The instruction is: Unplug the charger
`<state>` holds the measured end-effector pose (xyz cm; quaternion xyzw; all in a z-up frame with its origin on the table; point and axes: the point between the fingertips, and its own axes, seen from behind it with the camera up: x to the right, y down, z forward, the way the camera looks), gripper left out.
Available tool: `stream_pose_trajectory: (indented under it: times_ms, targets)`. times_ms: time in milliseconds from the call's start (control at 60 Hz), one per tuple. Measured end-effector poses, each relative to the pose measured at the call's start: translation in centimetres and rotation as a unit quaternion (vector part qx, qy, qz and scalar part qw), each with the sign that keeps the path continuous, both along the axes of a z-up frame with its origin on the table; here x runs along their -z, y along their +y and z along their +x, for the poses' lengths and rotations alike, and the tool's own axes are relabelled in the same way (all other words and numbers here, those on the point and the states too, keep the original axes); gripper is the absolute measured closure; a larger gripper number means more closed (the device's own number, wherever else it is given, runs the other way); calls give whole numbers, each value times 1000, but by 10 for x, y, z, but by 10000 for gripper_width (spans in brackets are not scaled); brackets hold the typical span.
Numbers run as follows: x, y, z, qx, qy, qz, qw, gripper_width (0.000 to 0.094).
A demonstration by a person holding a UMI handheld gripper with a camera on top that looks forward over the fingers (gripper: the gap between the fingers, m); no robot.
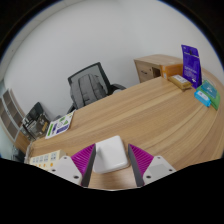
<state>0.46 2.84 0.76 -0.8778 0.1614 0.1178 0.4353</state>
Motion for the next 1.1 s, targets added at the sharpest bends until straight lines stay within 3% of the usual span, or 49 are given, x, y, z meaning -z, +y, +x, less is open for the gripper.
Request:
stream_pose_trajectory:
  times_ms: [67,150,183,483,633,867,1100]
  targets:
    - [-6,-4,11,-1,-38,2,999,256]
    - [-19,-14,24,-13,-84,-2,996,89]
    - [-29,-21,26,-16,-103,-3,995,63]
    - [-144,-144,-9,-48,-199,-3,979,72]
    - [-192,-225,-37,-42,-217,10,975,75]
    - [-230,-324,-71,-32,-235,19,971,73]
    - [-254,-365,-89,-31,-243,36,969,73]
